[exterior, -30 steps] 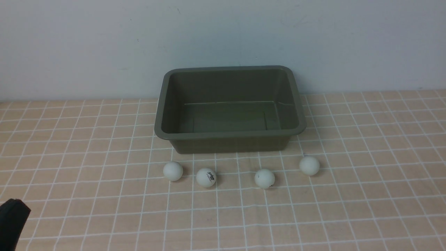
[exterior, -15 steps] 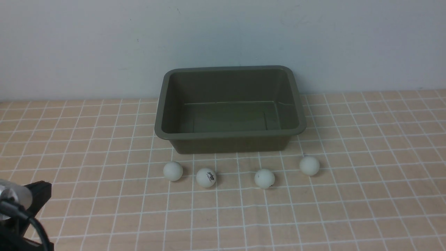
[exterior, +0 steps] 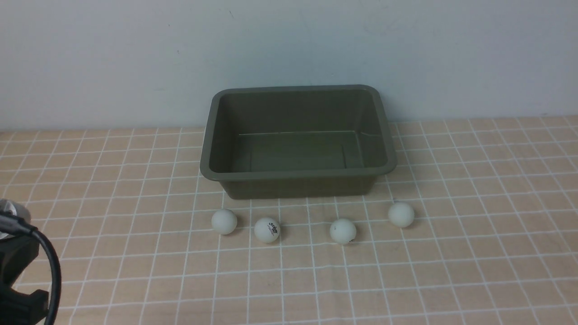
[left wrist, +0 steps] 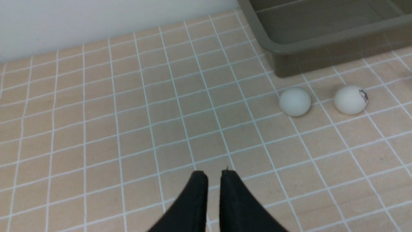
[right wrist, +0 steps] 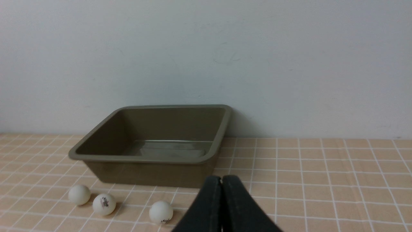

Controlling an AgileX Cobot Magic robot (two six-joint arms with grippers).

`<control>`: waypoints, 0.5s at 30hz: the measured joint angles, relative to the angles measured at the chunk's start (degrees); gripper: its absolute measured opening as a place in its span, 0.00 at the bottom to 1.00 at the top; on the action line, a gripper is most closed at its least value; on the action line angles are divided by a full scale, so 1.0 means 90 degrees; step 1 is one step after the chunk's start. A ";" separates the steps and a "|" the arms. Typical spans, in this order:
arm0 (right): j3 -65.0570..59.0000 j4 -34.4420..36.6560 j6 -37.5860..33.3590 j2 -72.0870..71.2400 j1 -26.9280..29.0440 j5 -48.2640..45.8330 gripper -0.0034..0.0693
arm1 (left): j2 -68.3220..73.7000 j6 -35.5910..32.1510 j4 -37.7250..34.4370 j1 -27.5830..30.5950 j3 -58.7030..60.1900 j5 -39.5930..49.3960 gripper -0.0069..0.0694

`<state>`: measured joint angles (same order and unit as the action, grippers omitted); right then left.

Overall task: Put the table tennis balls into the box on the light coffee tablecloth.
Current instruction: 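Reach for and grasp a ping pong ball on the table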

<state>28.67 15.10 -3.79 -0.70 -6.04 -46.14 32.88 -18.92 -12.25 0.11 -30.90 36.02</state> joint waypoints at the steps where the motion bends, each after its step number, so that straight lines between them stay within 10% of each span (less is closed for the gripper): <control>1: 0.0000 0.0391 -0.0513 0.0030 0.0000 -0.0103 0.02 | 0.0013 0.0008 0.0010 0.0000 0.0000 0.0048 0.22; 6: 0.0000 0.1922 -0.2425 0.0410 0.0000 -0.0408 0.02 | 0.0013 0.0046 -0.0116 0.0000 0.0000 0.0114 0.46; 15: 0.0000 0.2907 -0.4471 0.1890 0.0000 -0.0874 0.04 | 0.0013 0.0045 -0.0664 0.0000 0.0000 0.0134 0.54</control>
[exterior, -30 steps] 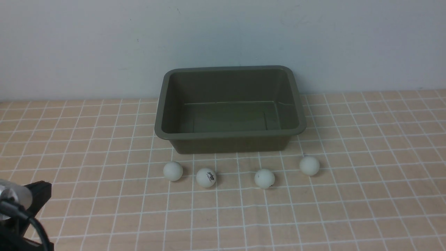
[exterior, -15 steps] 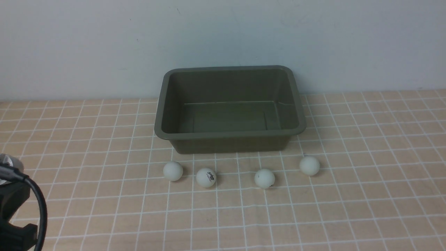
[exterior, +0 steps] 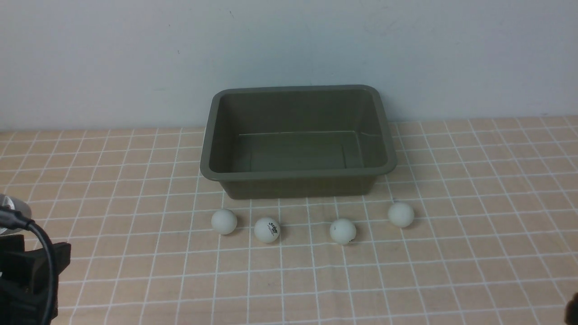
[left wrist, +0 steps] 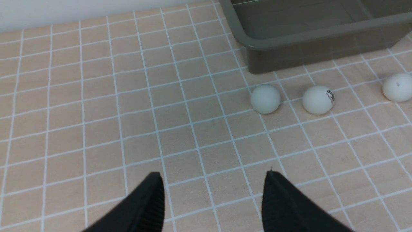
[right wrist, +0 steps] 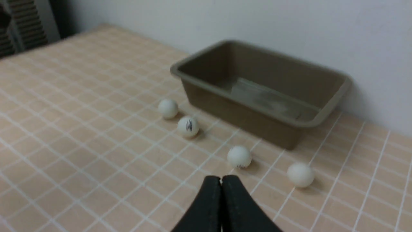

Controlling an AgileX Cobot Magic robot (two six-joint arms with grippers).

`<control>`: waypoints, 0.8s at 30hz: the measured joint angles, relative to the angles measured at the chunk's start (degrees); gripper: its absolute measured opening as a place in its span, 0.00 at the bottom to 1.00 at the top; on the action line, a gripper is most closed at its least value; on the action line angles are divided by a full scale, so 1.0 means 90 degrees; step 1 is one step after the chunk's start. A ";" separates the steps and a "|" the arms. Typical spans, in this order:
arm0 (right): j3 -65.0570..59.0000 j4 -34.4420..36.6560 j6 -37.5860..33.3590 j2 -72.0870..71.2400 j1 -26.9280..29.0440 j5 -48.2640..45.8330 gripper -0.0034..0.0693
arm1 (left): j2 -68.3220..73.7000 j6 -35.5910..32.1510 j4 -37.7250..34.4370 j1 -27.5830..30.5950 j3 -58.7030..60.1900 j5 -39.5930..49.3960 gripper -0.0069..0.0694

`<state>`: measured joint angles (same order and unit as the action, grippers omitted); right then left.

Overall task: Put the table tennis balls into the box on the light coffee tablecloth.
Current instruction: 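Reach for and grasp a ping pong ball on the table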

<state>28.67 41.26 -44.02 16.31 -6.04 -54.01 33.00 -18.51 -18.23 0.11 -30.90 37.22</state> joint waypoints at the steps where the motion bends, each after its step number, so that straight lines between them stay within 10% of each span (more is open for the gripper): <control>1: 0.0000 0.0000 -0.0111 0.0139 0.0000 -0.0072 0.05 | 0.0000 0.0000 -0.0009 0.0000 0.0000 0.0008 0.54; 12: 0.0000 -0.0072 -0.0751 0.2205 0.0000 0.0419 0.46 | 0.0000 0.0000 -0.0181 0.0000 0.0000 0.0022 0.54; 24: 0.1054 -0.0259 -0.0825 0.4687 0.0000 0.0621 0.52 | 0.0000 0.0000 -0.0353 0.0000 0.0000 0.0022 0.54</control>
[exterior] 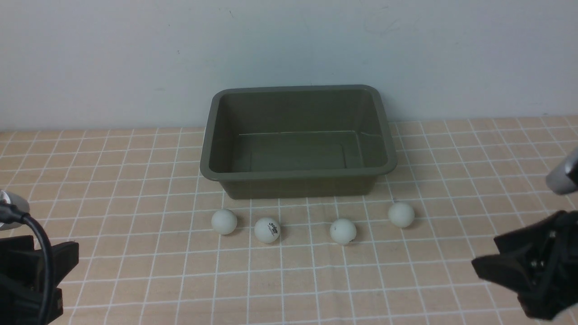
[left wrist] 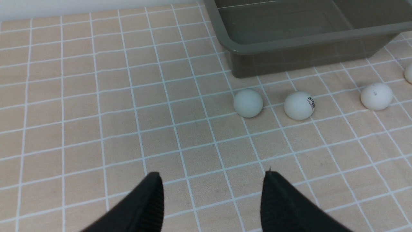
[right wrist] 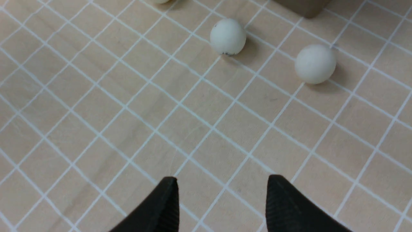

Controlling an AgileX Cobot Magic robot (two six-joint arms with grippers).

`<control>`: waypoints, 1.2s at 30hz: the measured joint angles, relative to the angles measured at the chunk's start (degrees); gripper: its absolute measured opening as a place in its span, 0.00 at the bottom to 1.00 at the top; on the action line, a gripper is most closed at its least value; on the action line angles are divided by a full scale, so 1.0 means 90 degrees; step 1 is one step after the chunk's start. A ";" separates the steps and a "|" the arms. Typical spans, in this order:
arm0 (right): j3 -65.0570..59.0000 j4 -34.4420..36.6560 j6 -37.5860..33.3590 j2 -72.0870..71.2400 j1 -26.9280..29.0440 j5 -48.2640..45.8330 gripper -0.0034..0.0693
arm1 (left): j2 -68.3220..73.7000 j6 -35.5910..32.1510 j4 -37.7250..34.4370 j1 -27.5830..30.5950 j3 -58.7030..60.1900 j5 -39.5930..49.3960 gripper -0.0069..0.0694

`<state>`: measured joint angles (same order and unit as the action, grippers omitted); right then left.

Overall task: Put the table tennis balls into the box on the light coffee tablecloth.
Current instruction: 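Reach for and grasp a ping pong ball on the table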

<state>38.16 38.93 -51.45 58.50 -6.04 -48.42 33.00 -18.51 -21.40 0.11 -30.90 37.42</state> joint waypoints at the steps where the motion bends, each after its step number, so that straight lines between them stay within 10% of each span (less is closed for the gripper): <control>1: 0.0212 -0.0005 0.0035 0.0201 0.0000 0.0000 0.52 | 0.0000 0.0000 0.0000 0.0000 0.0000 0.0000 0.54; 26: 0.2995 -0.0091 0.0238 0.4656 -0.0096 0.0504 0.53 | 0.0000 0.0052 -0.0014 0.0000 0.0000 0.0013 0.54; 36: 0.3286 -0.1636 0.1656 0.5056 -0.0829 0.0969 0.66 | 0.0000 0.0063 -0.0014 0.0000 0.0000 0.0047 0.54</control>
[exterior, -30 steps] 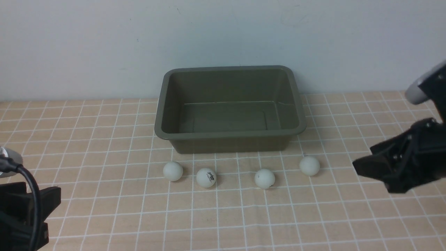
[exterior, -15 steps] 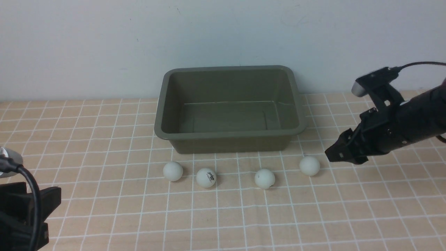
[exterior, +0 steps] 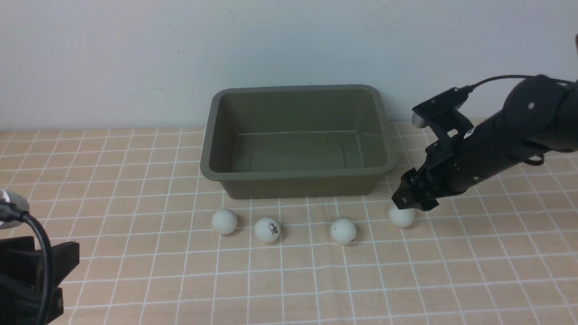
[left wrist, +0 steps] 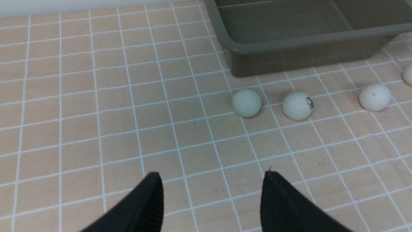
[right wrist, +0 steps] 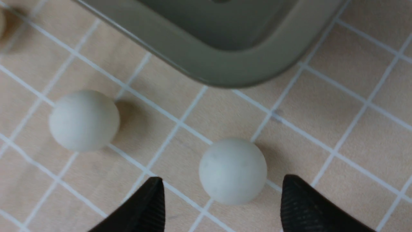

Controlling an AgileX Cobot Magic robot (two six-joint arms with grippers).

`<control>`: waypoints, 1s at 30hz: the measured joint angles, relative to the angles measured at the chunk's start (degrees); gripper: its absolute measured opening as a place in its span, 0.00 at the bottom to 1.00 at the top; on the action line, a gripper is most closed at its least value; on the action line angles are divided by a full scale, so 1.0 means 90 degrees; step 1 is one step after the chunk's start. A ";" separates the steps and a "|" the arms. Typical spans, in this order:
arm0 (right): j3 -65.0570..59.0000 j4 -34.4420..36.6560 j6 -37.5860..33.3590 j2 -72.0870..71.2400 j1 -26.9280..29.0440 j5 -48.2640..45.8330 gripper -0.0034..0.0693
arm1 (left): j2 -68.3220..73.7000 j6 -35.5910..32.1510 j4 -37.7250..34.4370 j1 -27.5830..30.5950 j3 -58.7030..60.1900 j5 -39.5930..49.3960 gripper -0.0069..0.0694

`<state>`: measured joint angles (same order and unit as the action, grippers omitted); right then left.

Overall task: Put the table tennis balls into the box on the light coffee tablecloth.
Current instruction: 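Reach for and grasp a ping pong ball on the table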

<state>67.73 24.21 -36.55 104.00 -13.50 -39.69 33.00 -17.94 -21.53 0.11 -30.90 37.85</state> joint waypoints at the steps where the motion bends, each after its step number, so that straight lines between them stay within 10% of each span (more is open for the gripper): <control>1: 0.0000 -0.0084 0.0084 0.0052 -0.0003 0.0002 0.66 | 0.0000 0.0005 0.0000 0.0000 0.0000 0.0018 0.54; 30: 0.0022 0.0732 -0.0280 0.1018 -0.0003 0.0628 0.58 | 0.0000 0.0013 -0.0012 0.0000 0.0000 0.0060 0.54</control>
<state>67.93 30.80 -39.07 113.16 -13.52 -34.04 33.00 -17.83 -21.64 0.11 -30.90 38.39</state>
